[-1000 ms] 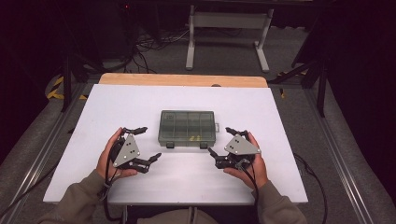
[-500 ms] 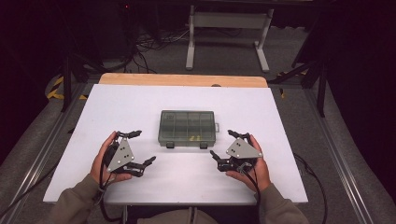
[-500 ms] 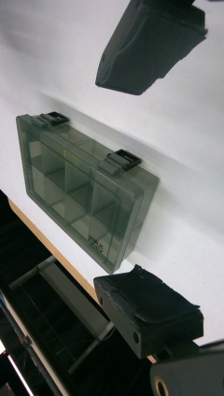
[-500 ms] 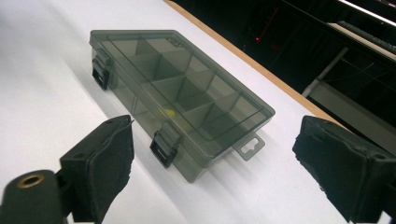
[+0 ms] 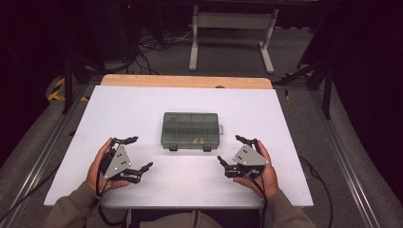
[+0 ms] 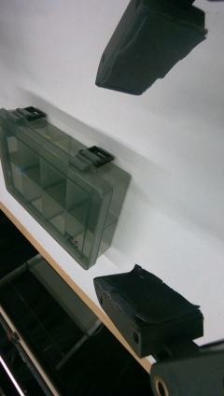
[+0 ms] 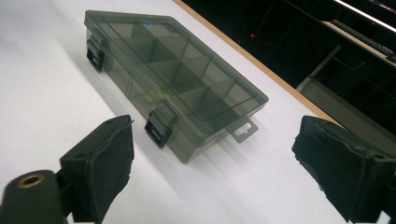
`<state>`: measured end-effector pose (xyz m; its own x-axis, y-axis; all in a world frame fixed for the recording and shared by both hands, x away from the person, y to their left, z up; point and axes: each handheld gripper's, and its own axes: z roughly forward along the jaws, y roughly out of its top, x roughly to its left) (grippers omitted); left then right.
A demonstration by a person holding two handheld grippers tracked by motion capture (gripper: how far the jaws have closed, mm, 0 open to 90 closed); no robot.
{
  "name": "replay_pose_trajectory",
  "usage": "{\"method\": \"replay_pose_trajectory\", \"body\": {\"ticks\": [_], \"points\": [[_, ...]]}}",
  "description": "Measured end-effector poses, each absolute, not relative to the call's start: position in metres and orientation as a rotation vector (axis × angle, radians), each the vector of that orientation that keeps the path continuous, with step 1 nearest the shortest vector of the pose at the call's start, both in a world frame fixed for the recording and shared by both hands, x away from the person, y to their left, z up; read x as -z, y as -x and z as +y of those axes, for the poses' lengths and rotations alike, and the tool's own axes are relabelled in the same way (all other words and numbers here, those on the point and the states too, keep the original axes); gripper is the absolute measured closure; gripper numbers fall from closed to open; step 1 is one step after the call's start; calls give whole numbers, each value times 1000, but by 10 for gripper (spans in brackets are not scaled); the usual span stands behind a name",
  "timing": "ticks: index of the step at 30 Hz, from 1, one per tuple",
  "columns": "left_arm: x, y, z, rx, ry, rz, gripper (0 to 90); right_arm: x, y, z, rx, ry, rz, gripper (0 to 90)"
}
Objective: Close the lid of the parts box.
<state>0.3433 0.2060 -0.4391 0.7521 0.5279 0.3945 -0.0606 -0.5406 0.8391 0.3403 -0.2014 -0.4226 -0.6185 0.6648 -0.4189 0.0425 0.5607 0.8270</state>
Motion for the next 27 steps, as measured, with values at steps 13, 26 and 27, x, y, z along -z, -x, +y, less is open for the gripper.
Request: {"method": "replay_pose_trajectory", "body": {"ticks": [13,26,27], "points": [[446,-340,220,-777,-2010,390,71,430,-335,-211,-1047,-588,2046,118],[456,-337,233,-747,-2029,430,71,440,-331,-222,-1059,-641,2050,117],[457,-337,233,-748,-2028,435,71,442,-330,-223,-1054,-646,2055,117]]}}
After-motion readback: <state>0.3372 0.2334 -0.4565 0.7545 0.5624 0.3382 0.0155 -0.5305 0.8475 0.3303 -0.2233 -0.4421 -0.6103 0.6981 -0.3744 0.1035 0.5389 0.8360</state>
